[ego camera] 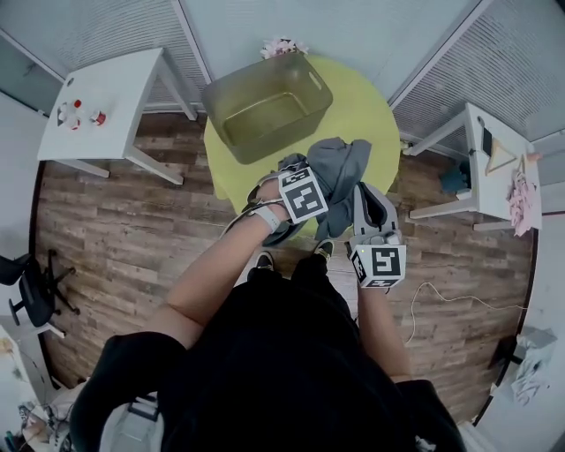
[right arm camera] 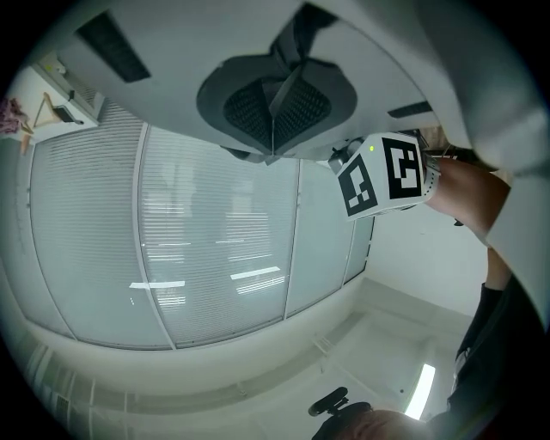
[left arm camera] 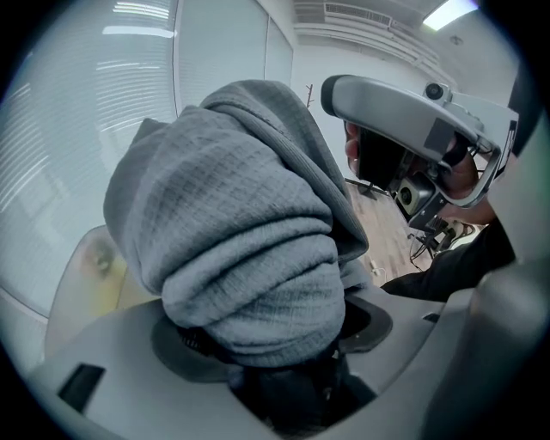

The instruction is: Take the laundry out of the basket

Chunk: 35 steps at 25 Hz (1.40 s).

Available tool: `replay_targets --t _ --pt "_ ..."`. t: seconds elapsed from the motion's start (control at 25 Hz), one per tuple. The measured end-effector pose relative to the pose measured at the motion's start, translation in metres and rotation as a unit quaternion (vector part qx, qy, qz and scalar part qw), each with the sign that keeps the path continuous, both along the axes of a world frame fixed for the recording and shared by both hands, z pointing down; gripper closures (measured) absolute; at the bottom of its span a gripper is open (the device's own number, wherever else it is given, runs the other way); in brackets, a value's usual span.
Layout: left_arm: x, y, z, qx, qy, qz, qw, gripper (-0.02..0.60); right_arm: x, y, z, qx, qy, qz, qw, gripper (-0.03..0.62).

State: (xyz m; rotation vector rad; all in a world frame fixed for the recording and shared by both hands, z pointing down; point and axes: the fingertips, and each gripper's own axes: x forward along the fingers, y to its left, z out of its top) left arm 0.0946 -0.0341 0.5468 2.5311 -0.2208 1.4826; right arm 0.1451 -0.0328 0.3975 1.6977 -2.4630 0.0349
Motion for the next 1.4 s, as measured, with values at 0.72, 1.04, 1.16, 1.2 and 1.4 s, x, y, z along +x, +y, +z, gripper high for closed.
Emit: replay_targets --t 0.72,1.04,1.16,1.2,1.4 --pt "0.083 -0.041 0.140 -0.052 -0.054 -0.036 0.9965 0.242 0.104 -0.036 0.086 -0.085 -0.025 -0.007 0.996 0.569" --pt "0.097 -0.061 0.181 -0.063 -0.066 -0.057 0.9942 0.241 0.132 -0.053 0.110 -0.111 -0.033 -0.004 0.993 0.569" --pt "0.099 -0.065 0.195 -0.070 -0.070 -0.066 0.9929 0.239 0.136 -0.059 0.116 -0.119 -0.034 -0.008 0.992 0.569" --pt "0.099 -0.066 0.200 -0.074 -0.071 -0.069 0.9923 0.239 0.137 -0.061 0.118 -0.122 -0.034 -0.009 0.992 0.569" --pt "0.103 -0.073 0.222 -0.084 -0.079 -0.076 0.9904 0.238 0.145 -0.074 0.131 -0.132 -0.037 -0.014 0.990 0.569"
